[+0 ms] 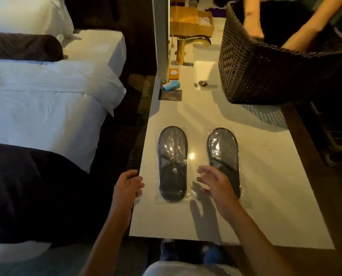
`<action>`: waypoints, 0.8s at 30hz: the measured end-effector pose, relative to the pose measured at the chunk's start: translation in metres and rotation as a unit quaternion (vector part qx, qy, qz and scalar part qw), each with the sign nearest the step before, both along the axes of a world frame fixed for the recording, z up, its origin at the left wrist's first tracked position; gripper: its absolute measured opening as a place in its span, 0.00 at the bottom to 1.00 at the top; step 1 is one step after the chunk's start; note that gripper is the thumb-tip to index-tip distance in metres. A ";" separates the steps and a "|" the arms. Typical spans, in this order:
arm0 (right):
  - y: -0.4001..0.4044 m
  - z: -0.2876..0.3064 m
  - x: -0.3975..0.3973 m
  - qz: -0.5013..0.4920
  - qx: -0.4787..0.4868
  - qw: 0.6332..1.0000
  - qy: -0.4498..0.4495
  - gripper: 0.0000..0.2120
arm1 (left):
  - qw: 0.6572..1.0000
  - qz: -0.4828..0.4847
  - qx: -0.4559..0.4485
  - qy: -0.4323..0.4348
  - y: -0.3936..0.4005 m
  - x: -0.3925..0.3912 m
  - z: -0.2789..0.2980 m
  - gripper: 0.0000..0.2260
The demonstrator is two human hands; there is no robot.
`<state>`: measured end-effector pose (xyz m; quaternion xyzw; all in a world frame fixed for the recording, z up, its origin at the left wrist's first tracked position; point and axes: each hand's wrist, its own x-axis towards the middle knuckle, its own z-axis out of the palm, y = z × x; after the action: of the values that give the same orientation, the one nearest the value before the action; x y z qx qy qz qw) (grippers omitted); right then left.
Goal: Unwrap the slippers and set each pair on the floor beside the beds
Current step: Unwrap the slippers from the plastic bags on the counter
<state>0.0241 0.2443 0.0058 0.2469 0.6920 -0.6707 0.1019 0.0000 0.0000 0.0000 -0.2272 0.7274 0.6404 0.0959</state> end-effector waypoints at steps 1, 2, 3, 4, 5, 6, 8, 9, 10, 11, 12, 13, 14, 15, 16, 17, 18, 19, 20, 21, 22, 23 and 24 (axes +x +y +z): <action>-0.004 -0.002 -0.007 -0.013 0.015 1.000 -0.003 0.11 | 1.000 -0.013 0.005 -0.007 0.006 -0.006 -0.003 0.11; -0.006 -0.002 -0.011 -0.022 0.028 0.999 -0.012 0.12 | 1.000 -0.027 0.009 -0.009 0.012 -0.011 -0.003 0.11; -0.007 -0.005 -0.015 -0.022 0.035 0.999 -0.014 0.12 | 0.999 -0.038 0.011 -0.005 0.019 -0.015 -0.010 0.11; -0.009 -0.005 -0.019 -0.023 0.035 0.999 -0.021 0.13 | 0.999 -0.045 0.008 -0.007 0.027 -0.016 -0.013 0.12; -0.010 -0.009 -0.021 -0.024 0.031 0.999 -0.030 0.14 | 0.999 -0.051 -0.001 -0.006 0.033 -0.018 -0.019 0.14; -0.011 -0.012 -0.023 -0.027 0.027 0.998 -0.044 0.15 | 0.998 -0.057 -0.019 -0.016 0.038 -0.018 -0.019 0.15; -0.010 -0.015 -0.025 -0.040 0.011 0.997 -0.058 0.15 | 0.997 -0.059 -0.046 -0.034 0.044 -0.020 -0.022 0.18; -0.011 -0.017 -0.026 -0.046 0.004 0.997 -0.060 0.15 | 0.997 -0.056 -0.046 -0.040 0.046 -0.020 -0.025 0.19; -0.011 -0.017 -0.027 -0.050 -0.003 0.997 -0.064 0.15 | 0.997 -0.055 -0.037 -0.045 0.046 -0.020 -0.025 0.19; -0.011 -0.019 -0.027 -0.055 -0.010 0.996 -0.067 0.16 | 0.997 -0.053 -0.026 -0.051 0.047 -0.020 -0.027 0.19; -0.012 -0.020 -0.027 -0.062 -0.020 0.995 -0.071 0.16 | 0.997 -0.054 -0.017 -0.053 0.047 -0.019 -0.027 0.19; -0.012 -0.021 -0.027 -0.070 -0.030 0.994 -0.077 0.17 | 0.997 -0.051 -0.008 -0.058 0.046 -0.019 -0.029 0.20; -0.013 -0.021 -0.027 -0.077 -0.036 0.993 -0.085 0.17 | 0.997 -0.050 -0.001 -0.059 0.046 -0.018 -0.031 0.21; -0.013 -0.023 -0.028 -0.085 -0.031 0.992 -0.092 0.17 | 0.997 -0.050 0.008 -0.060 0.046 -0.019 -0.032 0.22; -0.012 -0.024 -0.028 -0.088 -0.018 0.991 -0.100 0.17 | 0.997 -0.052 0.014 -0.062 0.047 -0.019 -0.033 0.22; -0.012 -0.025 -0.028 -0.086 -0.006 0.990 -0.108 0.18 | 0.996 -0.052 0.018 -0.068 0.048 -0.020 -0.034 0.22; -0.012 -0.026 -0.028 -0.078 0.005 0.990 -0.115 0.18 | 0.995 -0.055 0.016 -0.076 0.049 -0.021 -0.035 0.22; -0.013 -0.025 -0.028 -0.070 0.010 0.990 -0.119 0.18 | 0.995 -0.055 0.012 -0.082 0.049 -0.021 -0.037 0.22; -0.013 -0.025 -0.027 -0.060 0.015 0.990 -0.123 0.18 | 0.995 -0.056 0.006 -0.087 0.050 -0.022 -0.037 0.22; -0.013 -0.026 -0.027 -0.051 0.022 0.991 -0.125 0.18 | 0.994 -0.058 0.003 -0.090 0.050 -0.023 -0.038 0.22; -0.014 -0.025 -0.027 -0.042 0.029 0.990 -0.128 0.18 | 0.994 -0.061 0.000 -0.092 0.051 -0.024 -0.037 0.22; -0.014 -0.025 -0.028 -0.037 0.031 0.991 -0.127 0.17 | 0.994 -0.063 0.000 -0.092 0.052 -0.025 -0.036 0.22; -0.014 -0.024 -0.028 -0.031 0.032 0.991 -0.124 0.16 | 0.994 -0.065 -0.001 -0.093 0.052 -0.026 -0.035 0.22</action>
<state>-0.0041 0.2300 -0.0181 0.3529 0.6872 -0.6150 0.1583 -0.0261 0.0516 -0.0352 -0.2378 0.7289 0.6085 0.2045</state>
